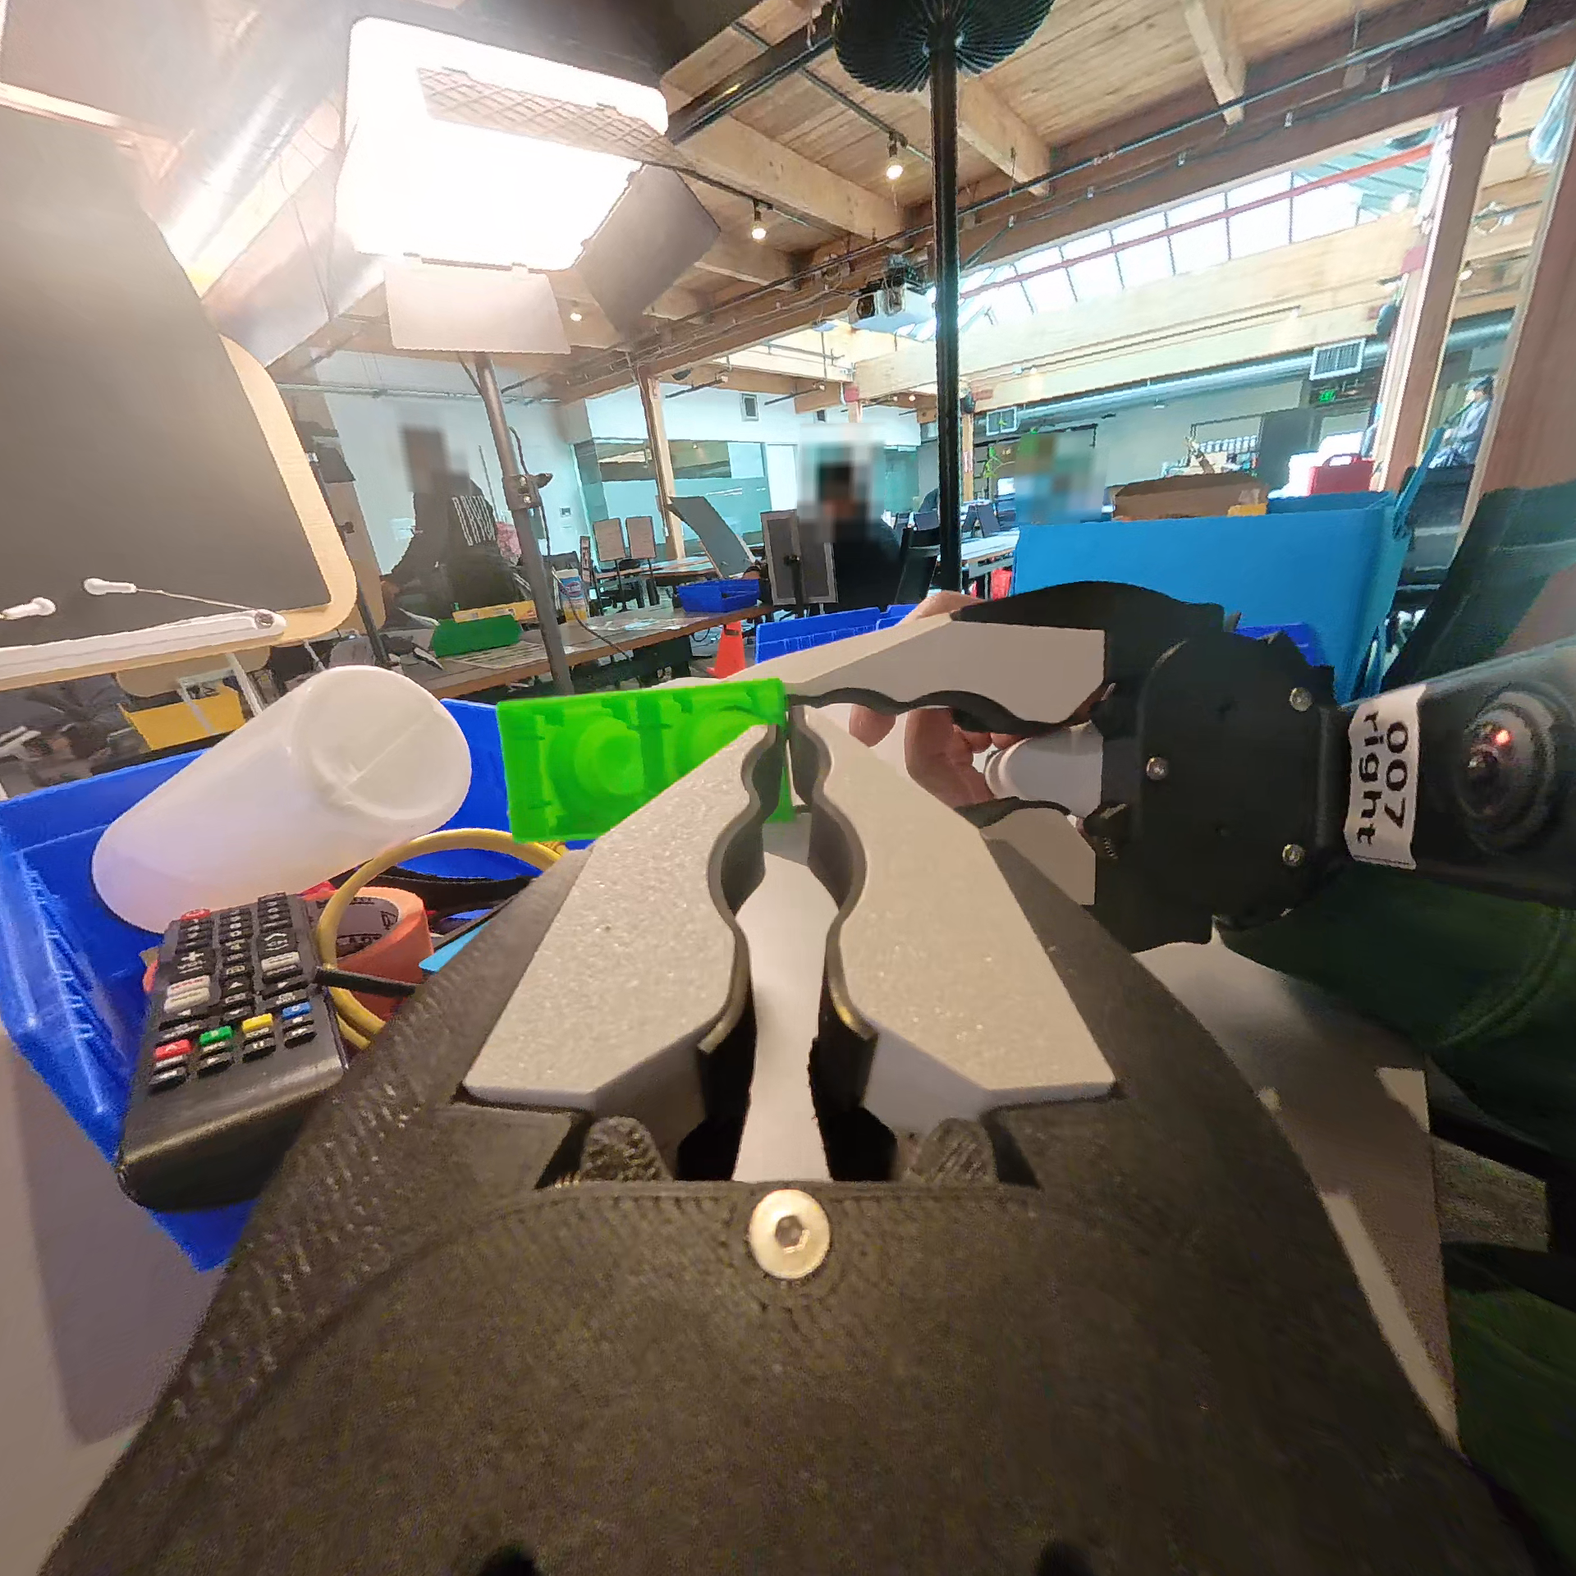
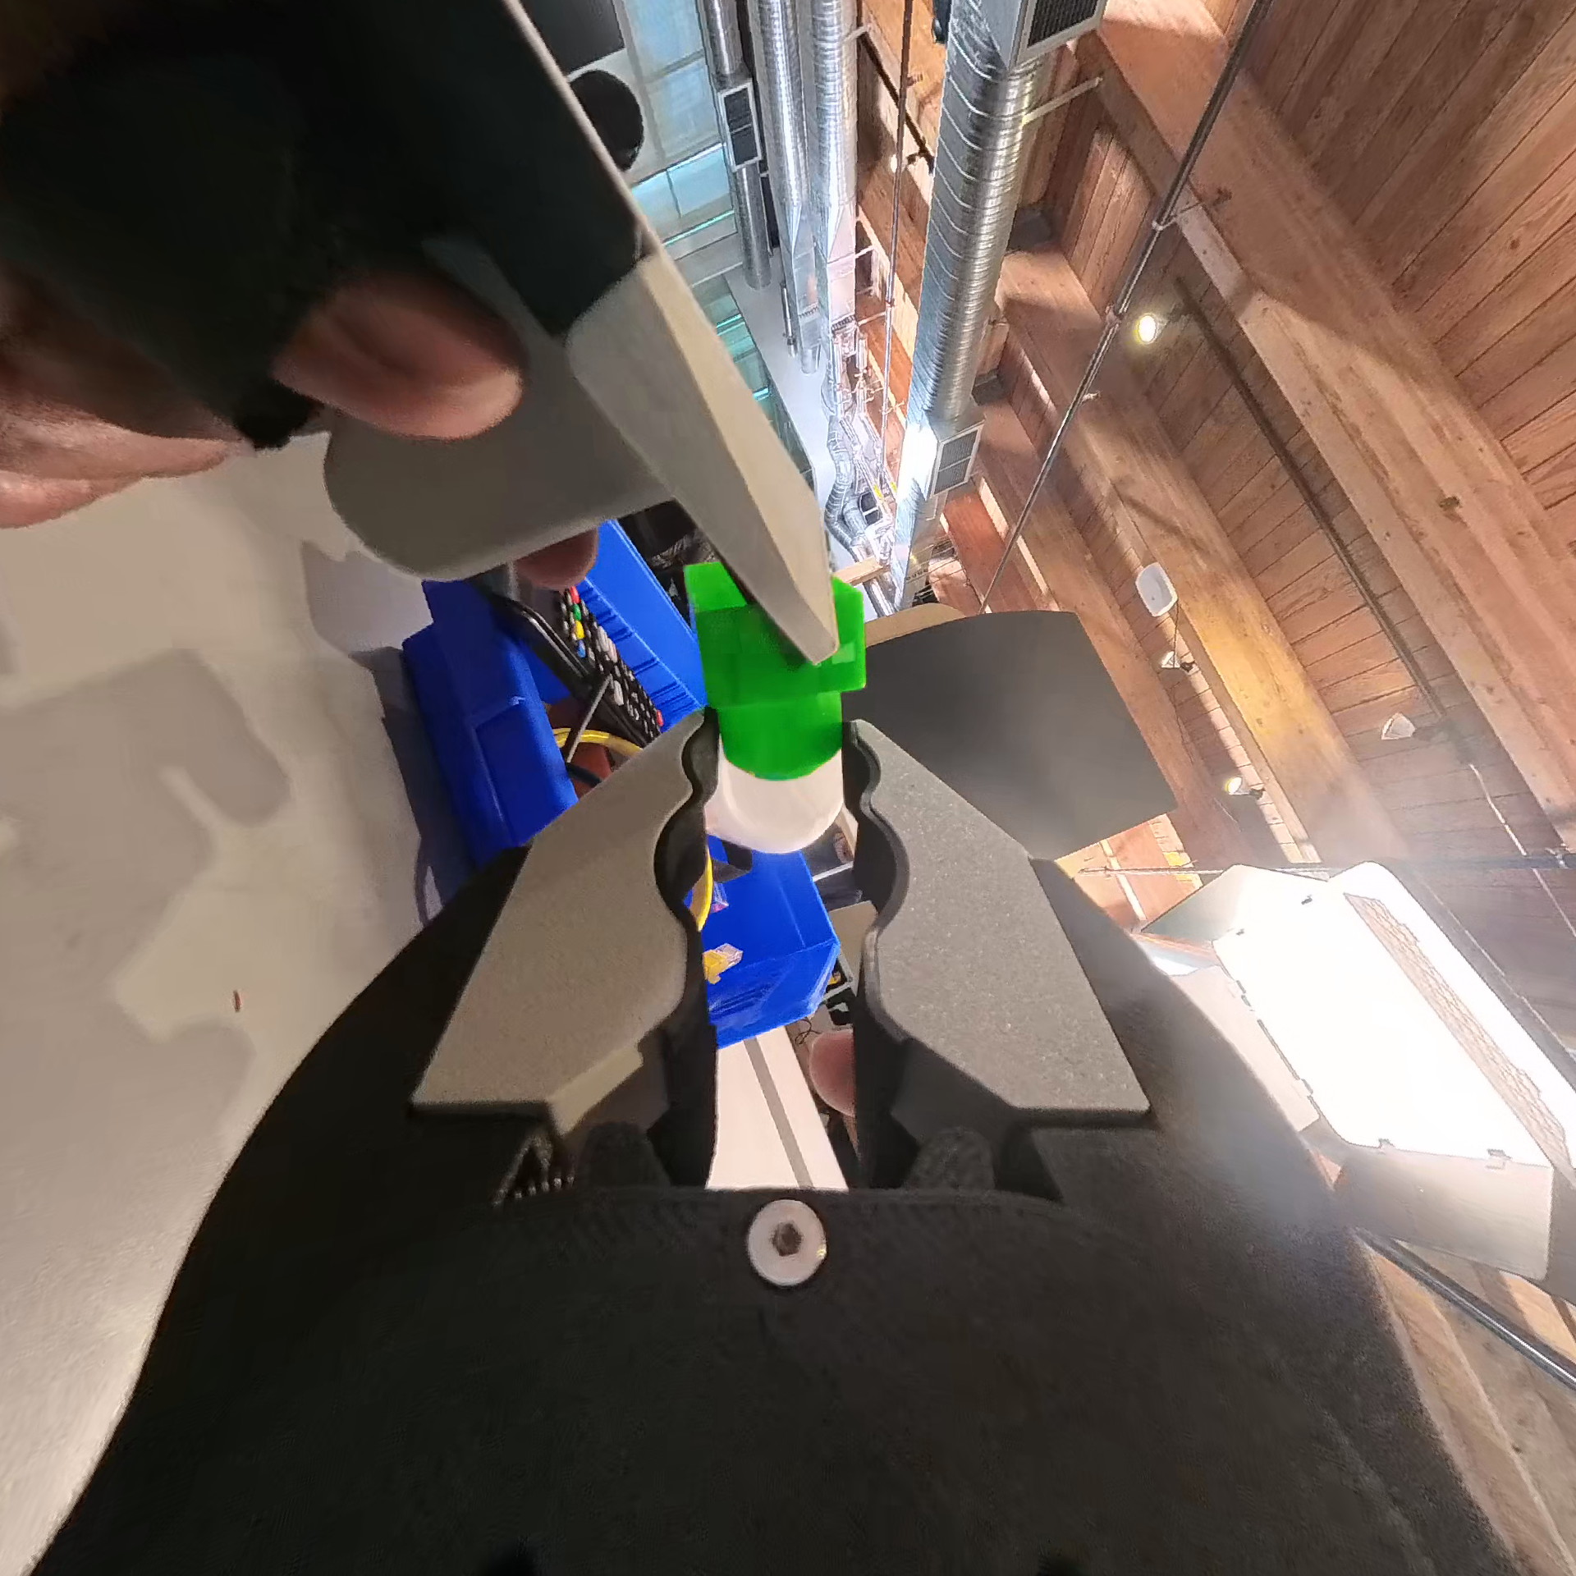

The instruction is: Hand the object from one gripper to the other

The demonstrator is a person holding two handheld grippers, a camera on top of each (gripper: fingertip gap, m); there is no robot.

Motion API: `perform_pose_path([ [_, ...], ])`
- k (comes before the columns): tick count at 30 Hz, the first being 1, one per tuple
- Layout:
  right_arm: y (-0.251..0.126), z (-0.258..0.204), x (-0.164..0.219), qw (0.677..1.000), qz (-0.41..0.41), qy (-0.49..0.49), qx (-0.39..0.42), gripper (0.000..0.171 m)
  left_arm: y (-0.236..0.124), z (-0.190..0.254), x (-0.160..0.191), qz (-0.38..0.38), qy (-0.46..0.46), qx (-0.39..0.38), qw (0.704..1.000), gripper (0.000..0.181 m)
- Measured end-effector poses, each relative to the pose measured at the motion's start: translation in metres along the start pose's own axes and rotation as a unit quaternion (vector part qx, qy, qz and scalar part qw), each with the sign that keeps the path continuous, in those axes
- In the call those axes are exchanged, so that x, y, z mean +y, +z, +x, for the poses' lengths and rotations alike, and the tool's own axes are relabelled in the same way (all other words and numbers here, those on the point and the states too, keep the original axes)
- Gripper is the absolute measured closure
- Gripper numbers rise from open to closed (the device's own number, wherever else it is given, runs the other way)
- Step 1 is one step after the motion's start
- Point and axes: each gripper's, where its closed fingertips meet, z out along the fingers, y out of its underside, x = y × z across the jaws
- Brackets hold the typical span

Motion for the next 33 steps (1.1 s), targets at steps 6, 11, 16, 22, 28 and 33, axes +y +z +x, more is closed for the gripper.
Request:
perform_pose_path([
  [6,0.0,0.004,0.002,1.0,-0.006,0.016,0.007,0.142,-0.008,-0.015,-0.013,0.051,-0.111,0.011,0.992,0.18],
  [11,-0.002,0.008,-0.011,0.996,0.019,0.083,-0.001,0.139,-0.02,-0.029,-0.03,0.139,-0.293,0.081,0.943,0.18],
  [16,0.0,0.004,-0.028,0.992,0.033,0.122,-0.002,0.131,-0.029,-0.045,-0.037,0.208,-0.471,0.156,0.843,0.18],
  [22,0.007,-0.002,-0.026,0.998,-0.004,0.042,0.036,0.12,-0.028,-0.043,-0.037,0.208,-0.487,0.171,0.831,0.181],
  [28,0.002,0.015,-0.028,0.995,0.004,0.07,0.075,0.119,-0.025,-0.036,-0.037,0.197,-0.466,0.173,0.845,0.18],
  [33,0.004,0.015,-0.027,0.994,-0.006,0.079,0.079,0.119,-0.023,-0.032,-0.04,0.202,-0.477,0.188,0.834,0.18],
])
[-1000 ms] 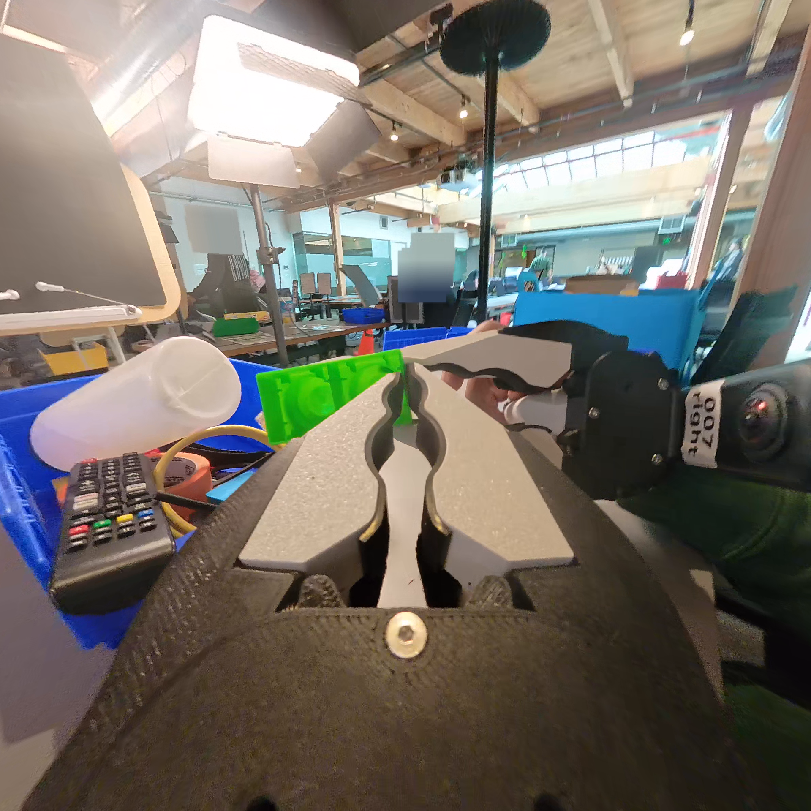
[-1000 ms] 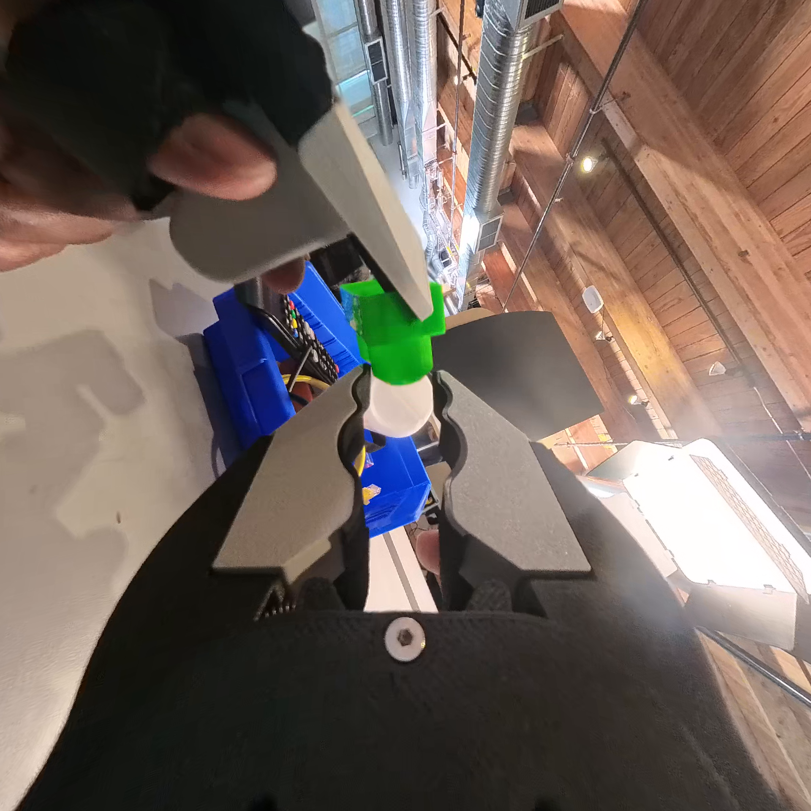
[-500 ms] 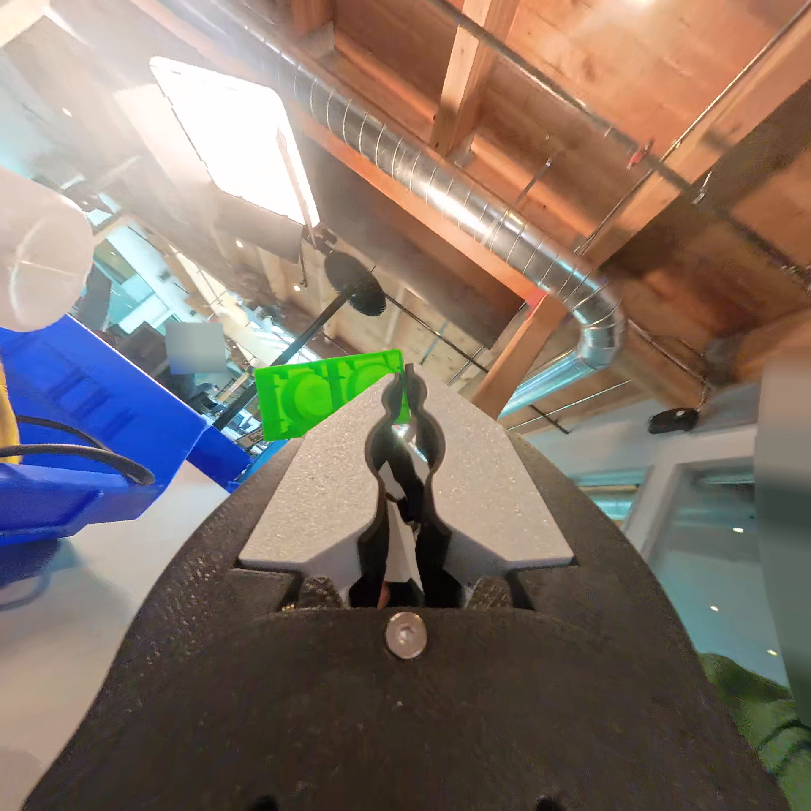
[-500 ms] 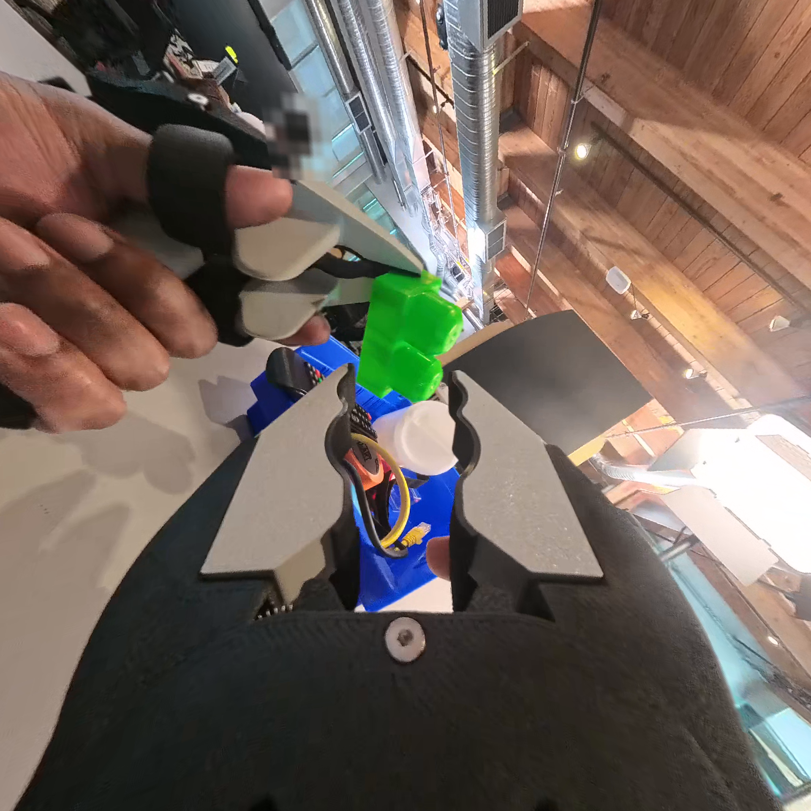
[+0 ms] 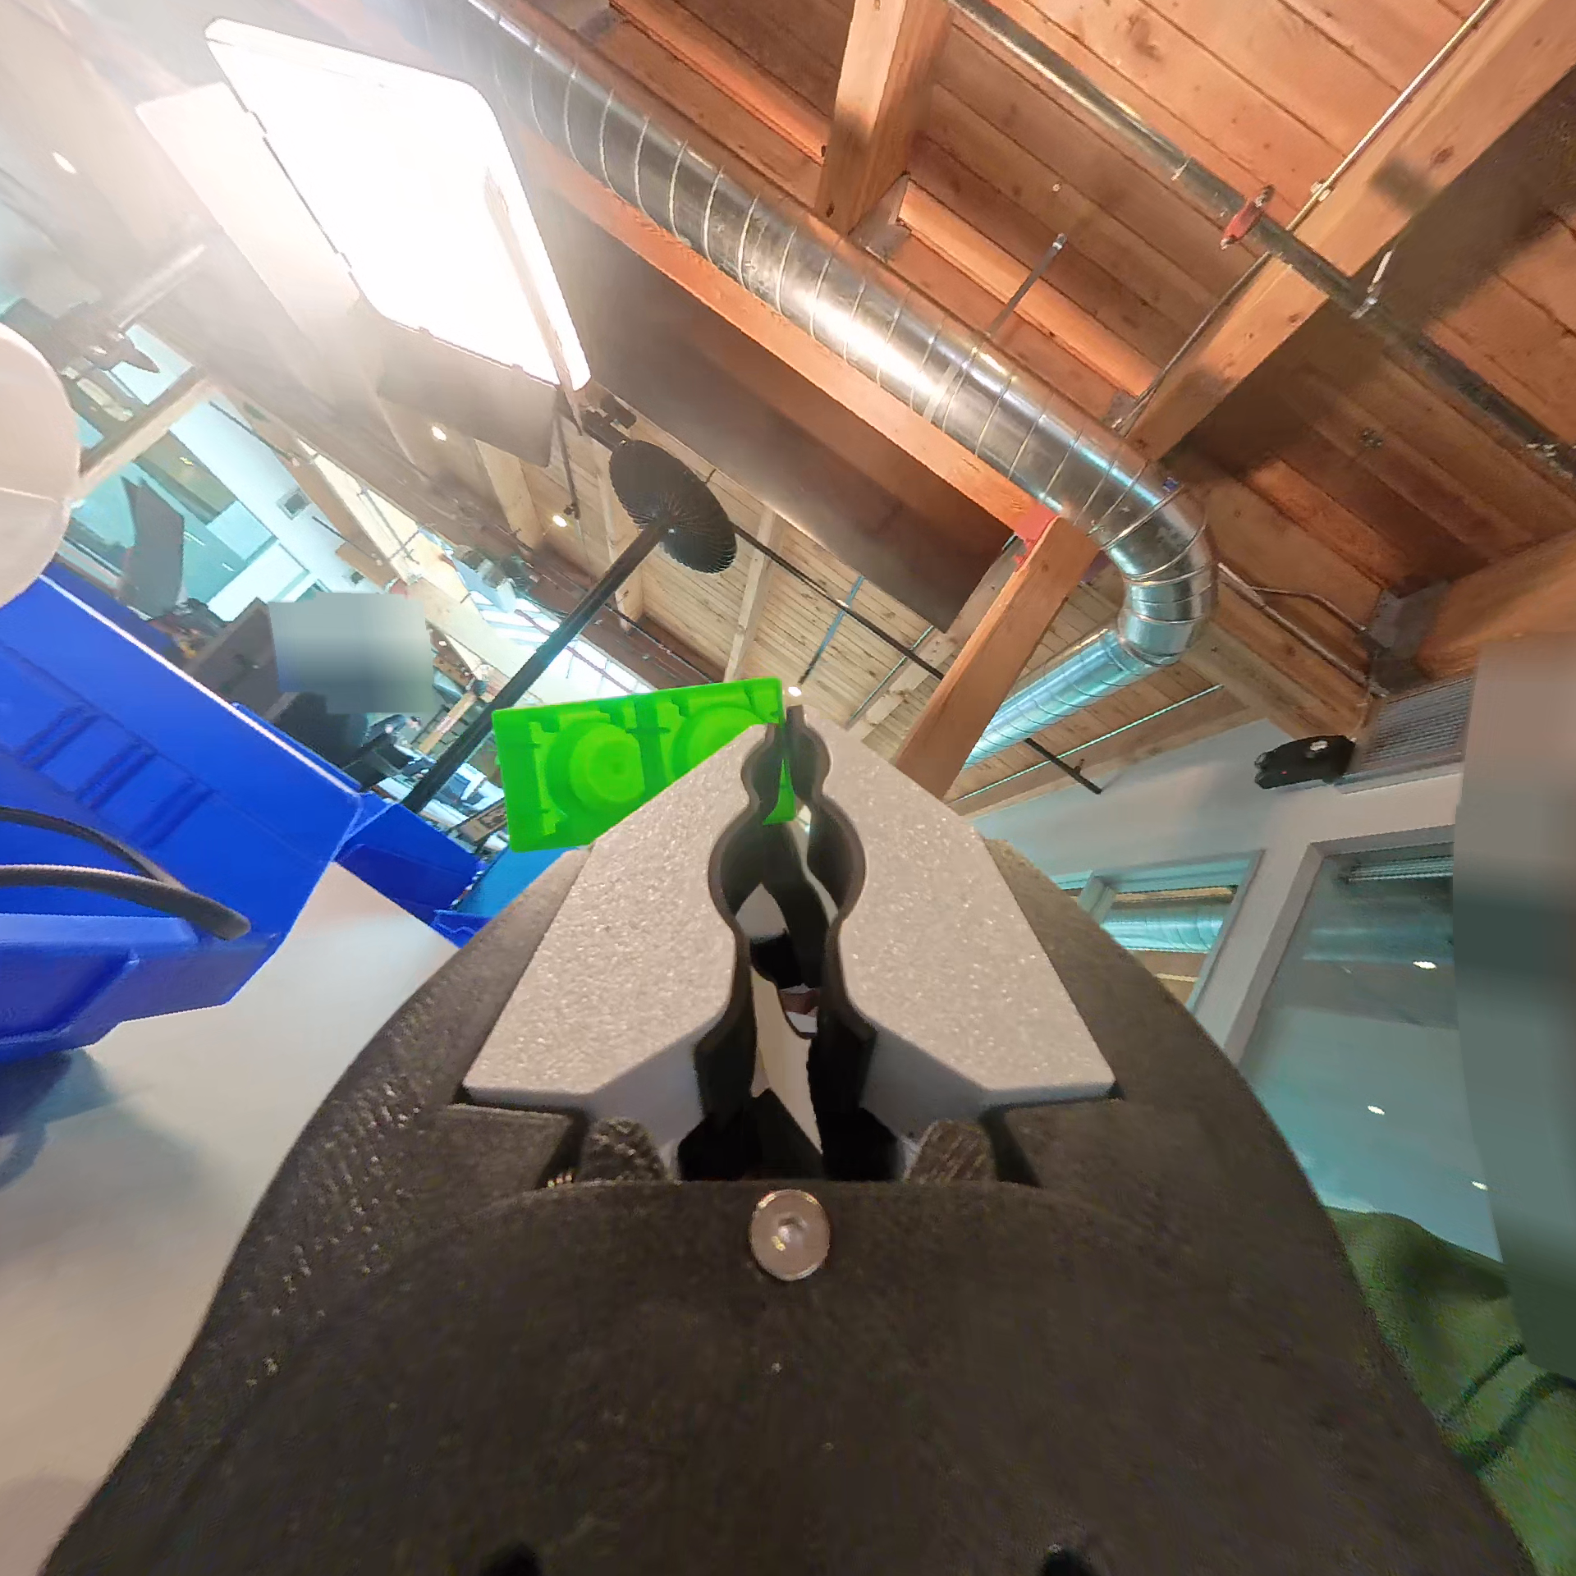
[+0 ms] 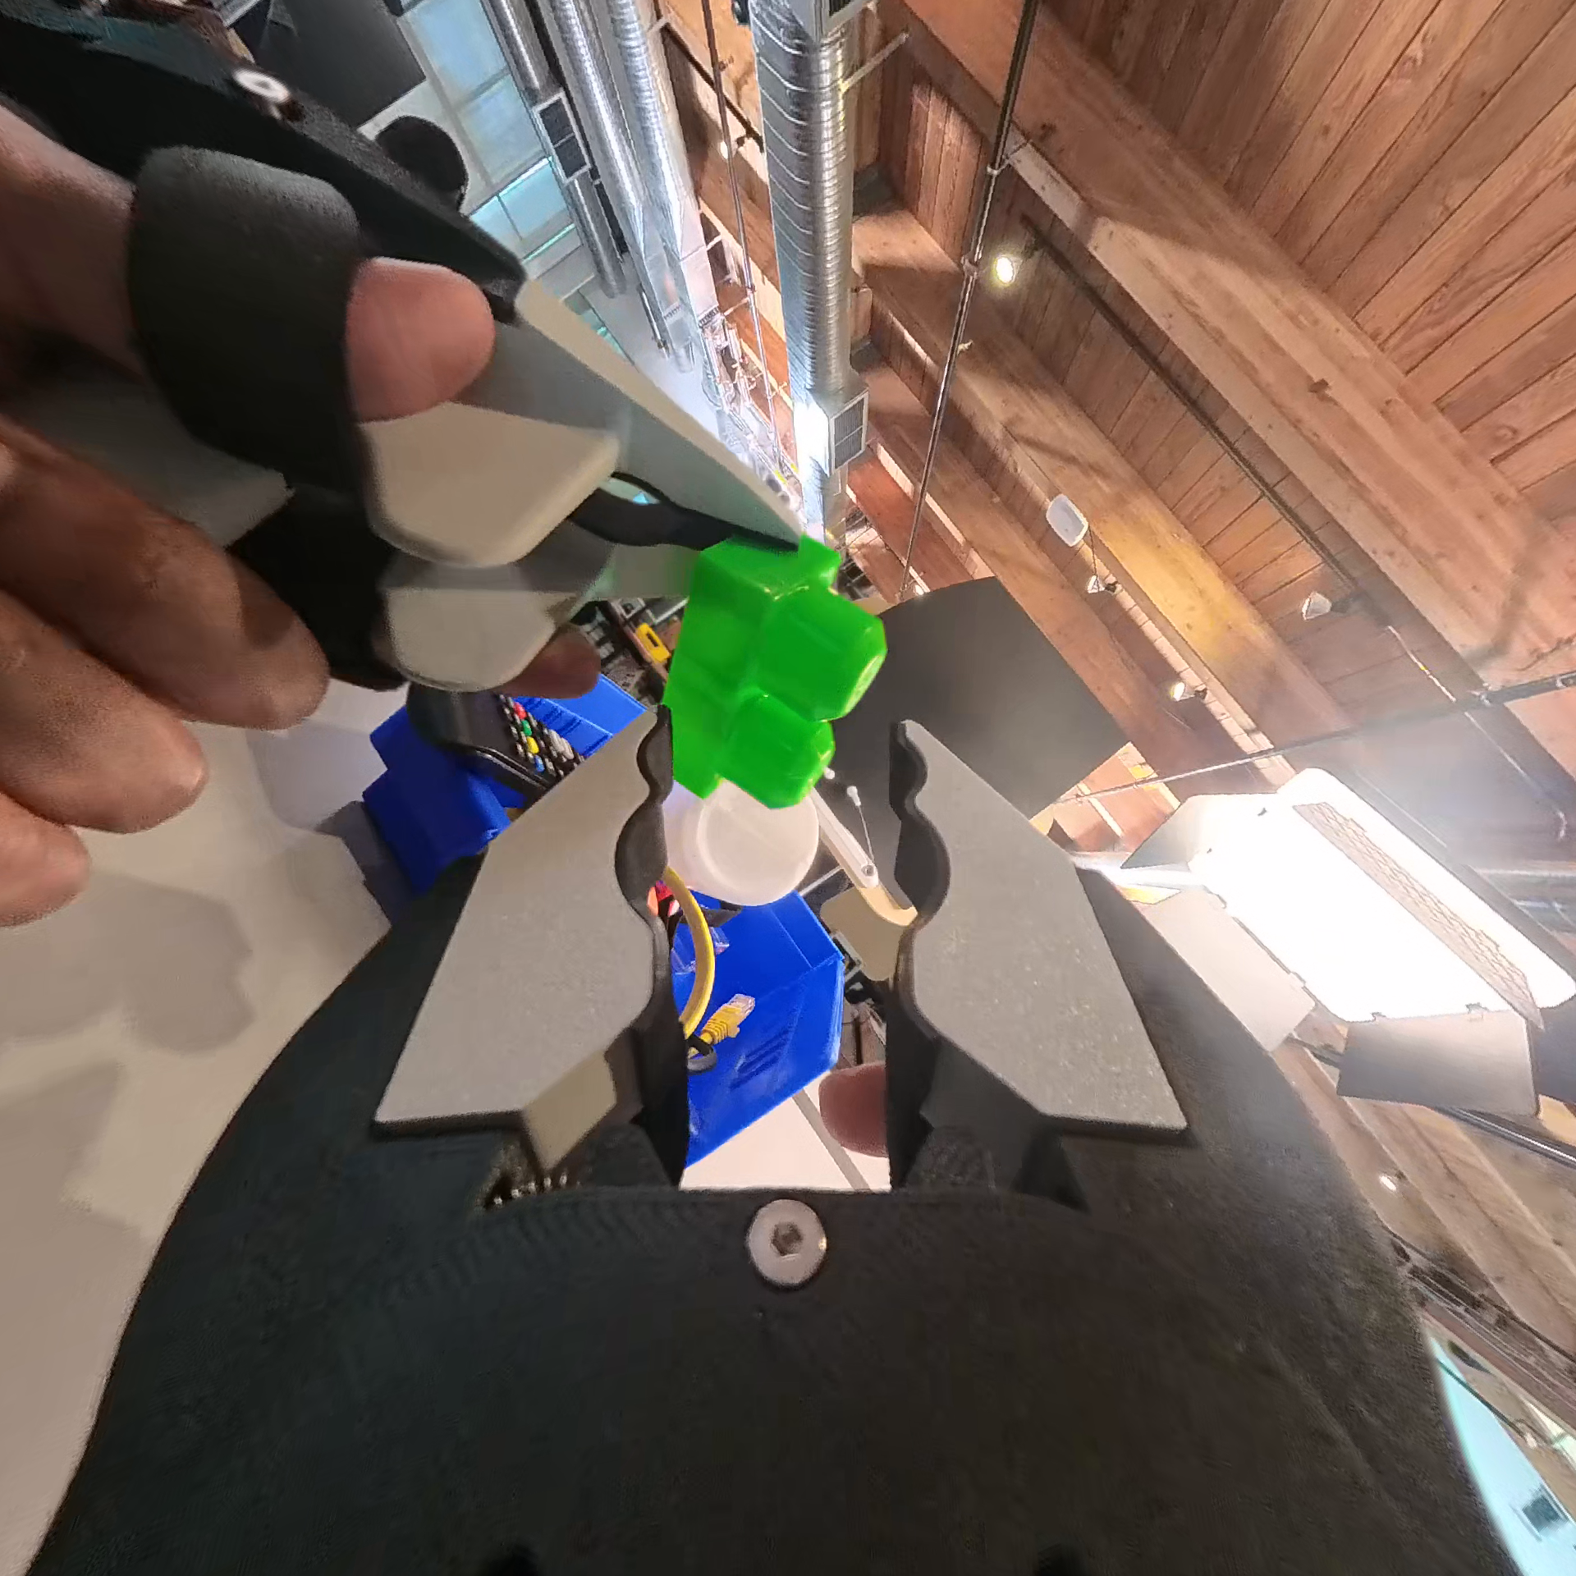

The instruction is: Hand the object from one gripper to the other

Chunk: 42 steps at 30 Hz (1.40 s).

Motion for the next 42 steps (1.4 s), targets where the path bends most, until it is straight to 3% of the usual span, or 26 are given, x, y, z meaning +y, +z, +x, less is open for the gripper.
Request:
perform_pose_path([
  [9,0.002,0.002,-0.005,0.997,-0.033,-0.038,0.056,0.111,0.003,0.016,-0.001,0.025,-0.086,0.074,0.993,0.181],
  [26,0.001,0.015,0.01,0.994,-0.066,-0.021,0.081,0.122,0.005,0.02,0.008,0.001,-0.074,0.077,0.994,0.179],
  [33,0.001,0.017,0.02,0.994,-0.073,0.055,0.057,0.122,0.004,0.014,0.002,0.002,0.07,-0.004,0.998,0.151],
  [37,0.003,0.006,0.029,0.989,-0.08,0.128,-0.003,0.122,0.001,0.015,-0.006,0.007,0.243,-0.078,0.967,0.144],
  [42,0.002,-0.016,0.023,0.971,-0.065,0.209,-0.097,0.123,0.008,0.001,0.017,-0.074,0.357,-0.135,0.921,0.122],
])
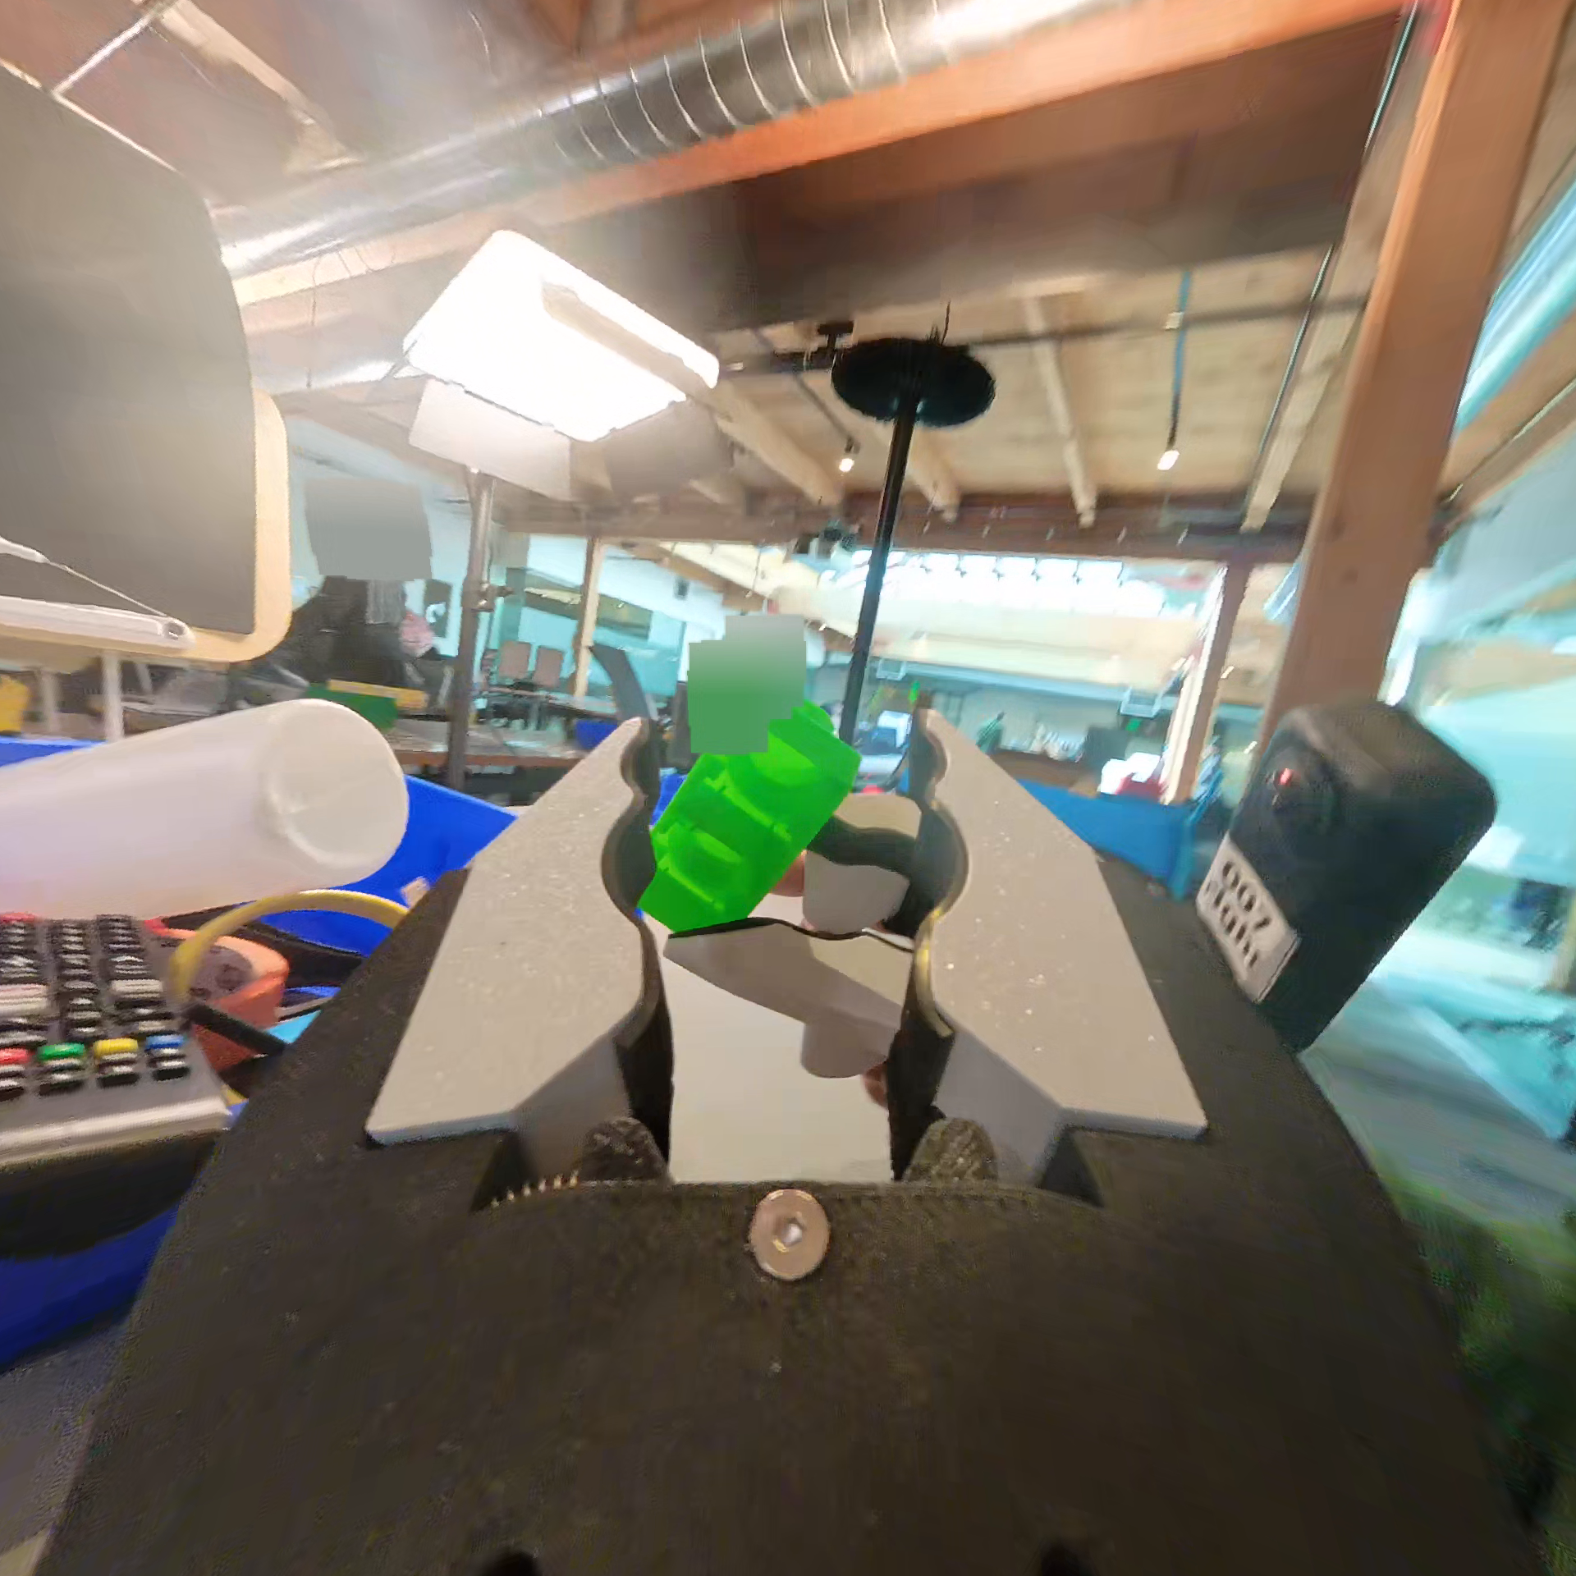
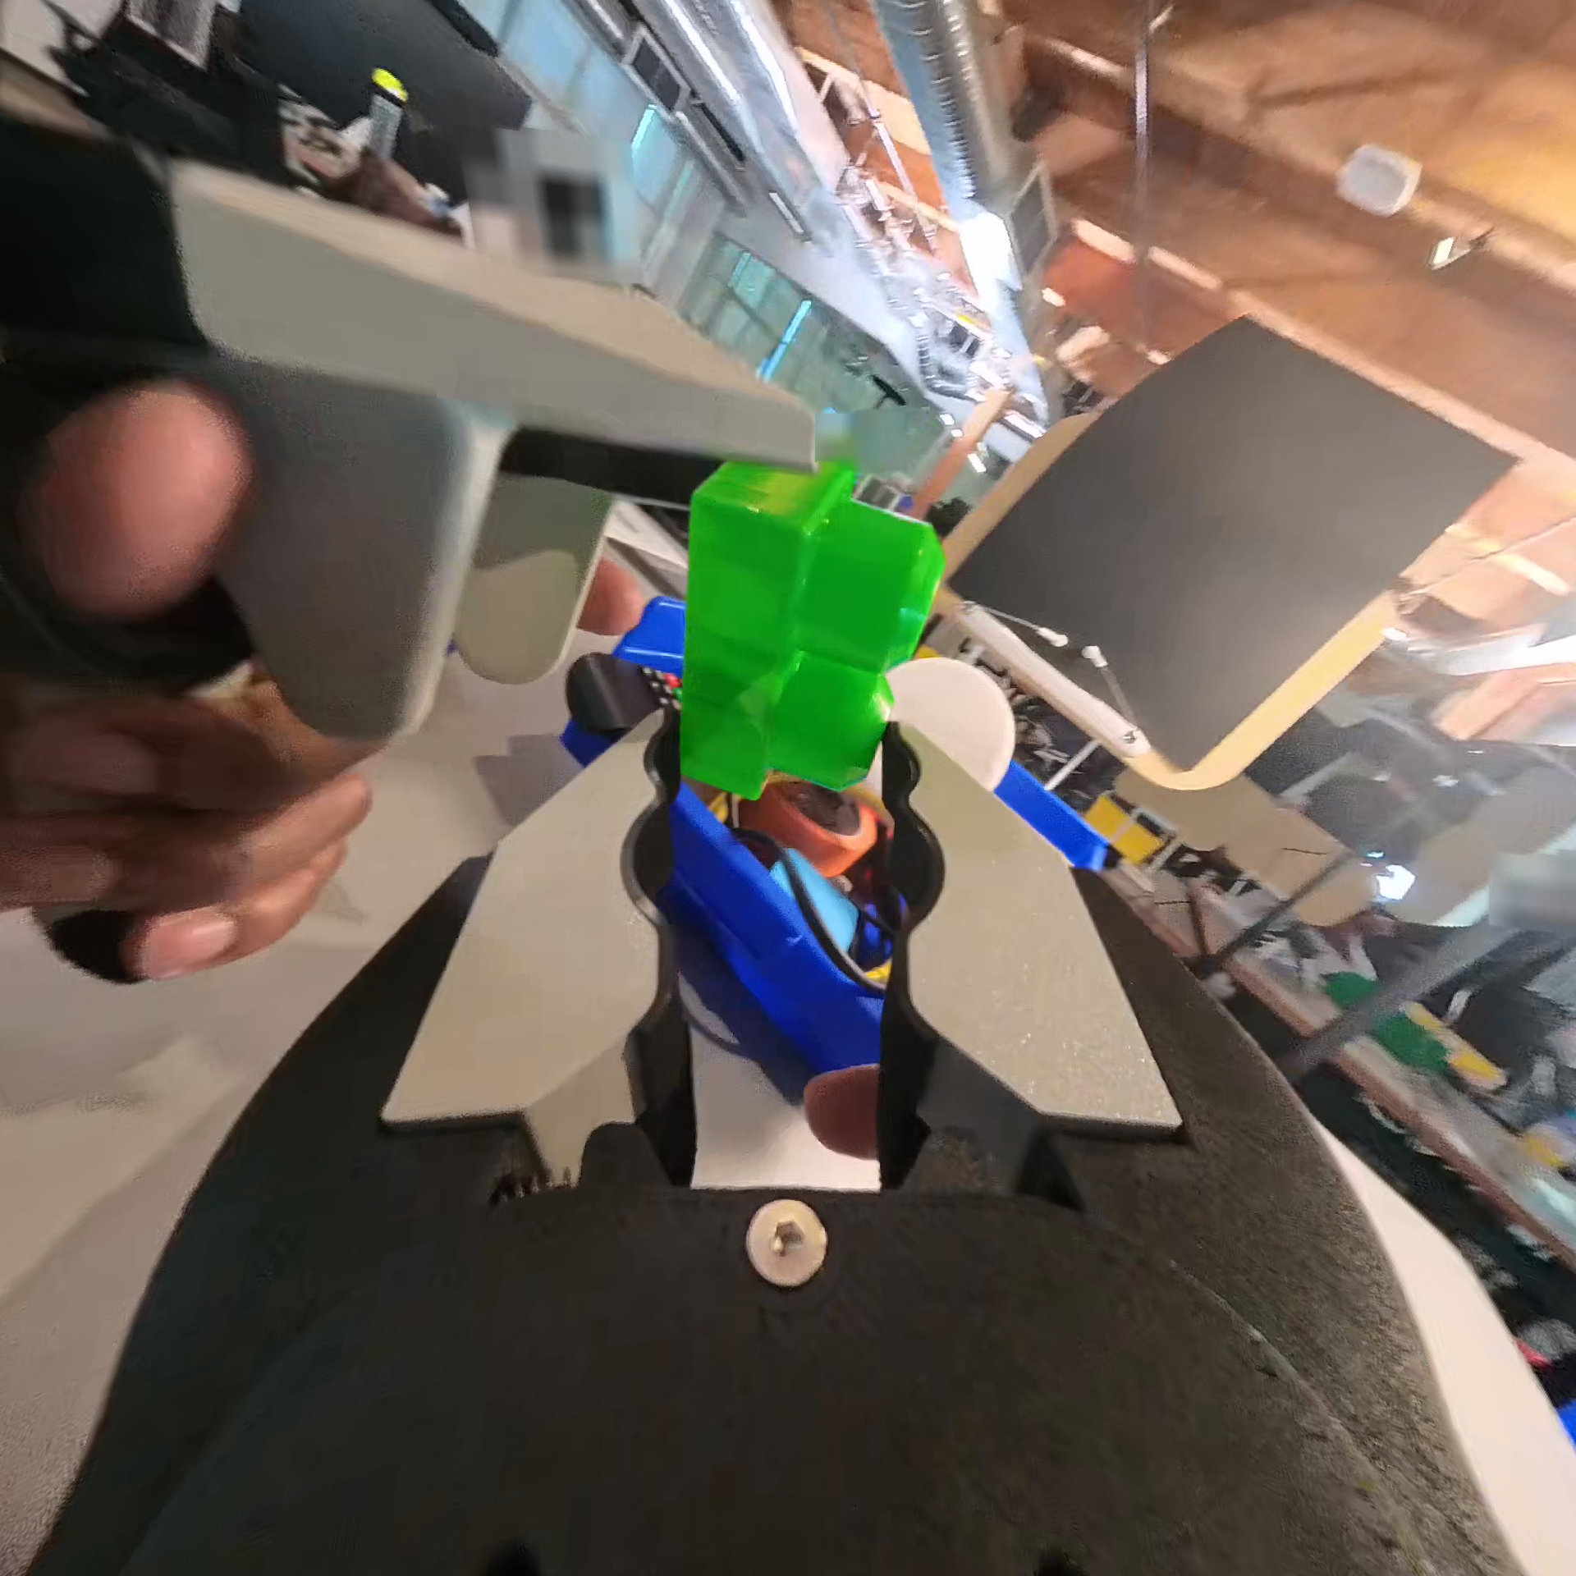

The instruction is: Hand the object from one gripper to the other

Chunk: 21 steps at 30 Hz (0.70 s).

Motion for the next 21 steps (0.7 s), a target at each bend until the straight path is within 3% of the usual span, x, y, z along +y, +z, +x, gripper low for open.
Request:
perform_pose_path([
  [4,0.0,-0.007,-0.001,0.999,0.004,0.024,-0.031,0.123,0.001,-0.005,0.009,-0.03,0.065,-0.033,0.997,0.119],
  [21,-0.001,-0.013,-0.009,0.999,0.026,0.008,-0.036,0.124,-0.002,-0.013,0.012,-0.047,0.096,-0.058,0.993,0.14],
])
